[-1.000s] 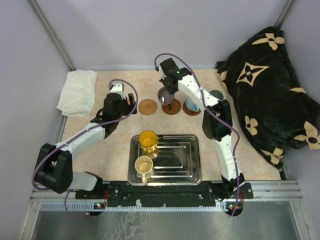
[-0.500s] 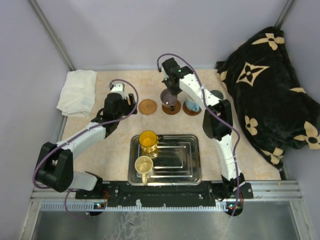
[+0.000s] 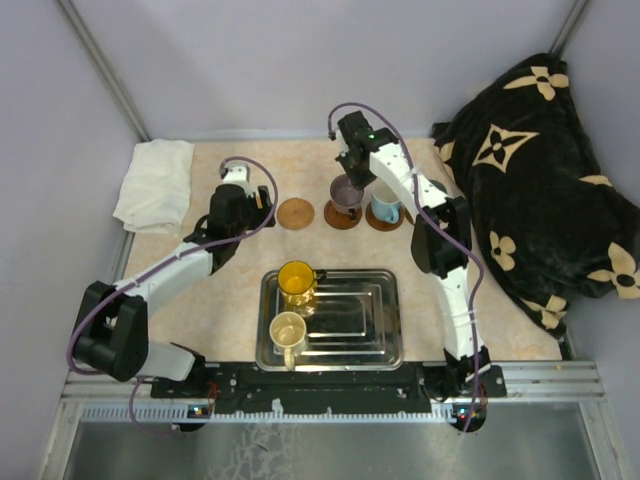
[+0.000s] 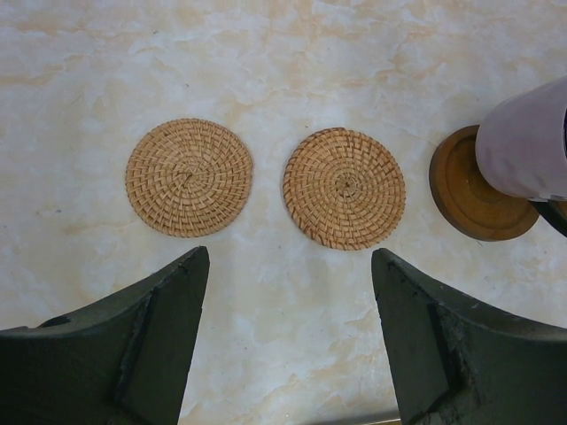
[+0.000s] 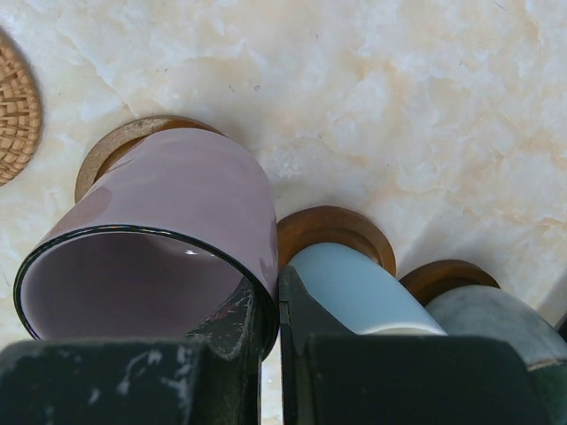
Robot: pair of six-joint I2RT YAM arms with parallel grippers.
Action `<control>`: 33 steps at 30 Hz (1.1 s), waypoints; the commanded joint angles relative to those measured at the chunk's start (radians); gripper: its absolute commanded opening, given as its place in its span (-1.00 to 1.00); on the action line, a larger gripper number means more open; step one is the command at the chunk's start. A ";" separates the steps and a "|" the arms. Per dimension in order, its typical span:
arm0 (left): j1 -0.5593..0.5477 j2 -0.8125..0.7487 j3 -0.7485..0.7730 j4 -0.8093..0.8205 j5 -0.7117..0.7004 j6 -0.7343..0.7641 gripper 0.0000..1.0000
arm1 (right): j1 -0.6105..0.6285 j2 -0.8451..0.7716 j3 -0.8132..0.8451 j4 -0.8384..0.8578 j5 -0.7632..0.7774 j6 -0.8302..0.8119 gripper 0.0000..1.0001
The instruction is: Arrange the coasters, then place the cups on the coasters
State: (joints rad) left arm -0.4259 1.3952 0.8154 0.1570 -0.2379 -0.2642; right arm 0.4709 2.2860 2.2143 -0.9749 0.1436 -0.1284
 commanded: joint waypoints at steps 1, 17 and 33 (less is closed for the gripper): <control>-0.003 0.006 0.031 0.005 -0.014 0.008 0.61 | 0.001 0.013 0.039 0.023 -0.043 0.003 -1.00; -0.002 0.031 0.048 0.006 -0.012 0.008 0.61 | 0.001 0.023 0.001 -0.001 -0.069 0.002 -1.00; -0.001 0.069 0.077 0.019 0.007 0.011 0.62 | 0.001 -0.016 -0.052 -0.084 -0.032 0.018 -1.00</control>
State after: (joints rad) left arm -0.4259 1.4521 0.8566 0.1577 -0.2424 -0.2638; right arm 0.4702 2.3184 2.2002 -0.9707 0.0982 -0.1116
